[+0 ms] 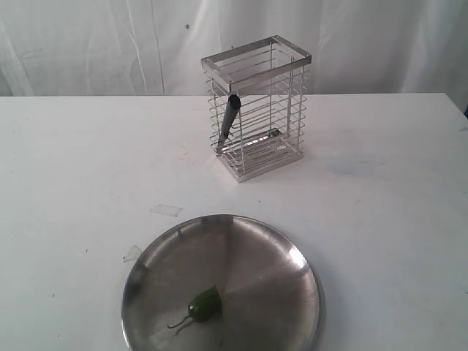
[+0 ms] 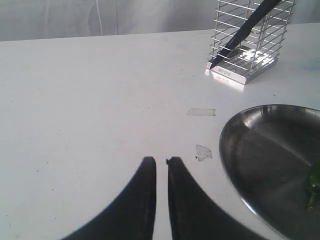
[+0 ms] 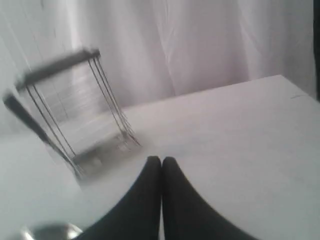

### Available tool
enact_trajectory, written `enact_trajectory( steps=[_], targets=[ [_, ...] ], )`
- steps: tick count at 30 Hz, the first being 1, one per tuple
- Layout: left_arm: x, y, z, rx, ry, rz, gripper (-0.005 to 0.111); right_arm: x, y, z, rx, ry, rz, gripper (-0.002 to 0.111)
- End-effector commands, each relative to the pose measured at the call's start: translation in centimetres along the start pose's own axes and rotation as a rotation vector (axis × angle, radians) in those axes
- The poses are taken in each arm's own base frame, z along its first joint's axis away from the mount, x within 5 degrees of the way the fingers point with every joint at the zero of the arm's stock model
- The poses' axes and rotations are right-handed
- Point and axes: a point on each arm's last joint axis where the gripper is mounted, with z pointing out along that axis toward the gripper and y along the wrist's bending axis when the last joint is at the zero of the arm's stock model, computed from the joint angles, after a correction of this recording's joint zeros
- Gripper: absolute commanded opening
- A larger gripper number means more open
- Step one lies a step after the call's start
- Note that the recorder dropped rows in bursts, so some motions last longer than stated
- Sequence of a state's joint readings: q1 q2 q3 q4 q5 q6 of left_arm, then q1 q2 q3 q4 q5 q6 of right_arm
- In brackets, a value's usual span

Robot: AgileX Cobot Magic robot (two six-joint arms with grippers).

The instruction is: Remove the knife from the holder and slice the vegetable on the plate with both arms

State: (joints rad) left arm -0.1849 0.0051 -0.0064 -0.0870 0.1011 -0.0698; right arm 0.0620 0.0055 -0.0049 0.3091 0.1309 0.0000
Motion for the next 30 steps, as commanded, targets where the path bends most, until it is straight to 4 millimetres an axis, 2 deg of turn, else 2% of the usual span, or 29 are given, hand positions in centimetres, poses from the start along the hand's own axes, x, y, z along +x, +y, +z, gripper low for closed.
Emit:
enact_trajectory(
  steps=[1, 3, 6, 11, 16, 20, 22, 23, 26, 28, 30],
  targets=[
    [0.2, 0.0, 0.0, -0.004, -0.002, -0.005, 0.016, -1.7, -0.2, -0.2, -0.044, -0.203, 0.622, 0.0],
    [0.2, 0.0, 0.0, -0.004, -0.002, -0.005, 0.016, -2.3, -0.4, -0.4, -0.055, -0.278, 0.686, 0.0],
    [0.2, 0.0, 0.0, -0.004, -0.002, -0.005, 0.016, -3.3, -0.7, -0.7, -0.063, -0.393, 0.681, 0.0],
    [0.2, 0.0, 0.0, -0.004, -0.002, -0.005, 0.016, -3.4, -0.7, -0.7, -0.093, -0.406, 0.817, 0.0],
    [0.2, 0.0, 0.0, -0.004, -0.002, -0.005, 0.016, -3.2, -0.2, -0.6, -0.097, -0.348, 0.659, 0.0],
    [0.2, 0.0, 0.0, -0.004, -0.002, -0.005, 0.016, -3.6, 0.2, -0.7, -0.101, -0.325, 0.621, 0.0],
    [0.2, 0.0, 0.0, -0.004, -0.002, -0.005, 0.016, -4.5, 1.0, -1.0, -0.093, -0.26, 0.43, 0.0],
    [0.2, 0.0, 0.0, -0.004, -0.002, -0.005, 0.016, -5.7, 1.6, -1.4, -0.079, -0.236, 0.241, 0.0],
    [0.2, 0.0, 0.0, -0.004, -0.002, -0.005, 0.016, -9.8, 3.2, -2.6, -0.103, -0.169, 0.0, 0.0],
    [0.2, 0.0, 0.0, -0.004, -0.002, -0.005, 0.016, -12.0, 5.3, -1.2, -0.195, 0.128, -0.224, 0.0],
    [0.2, 0.0, 0.0, -0.004, -0.002, -0.005, 0.016, -13.8, 7.4, 1.0, -0.313, 0.307, -0.337, 0.0]
  ],
)
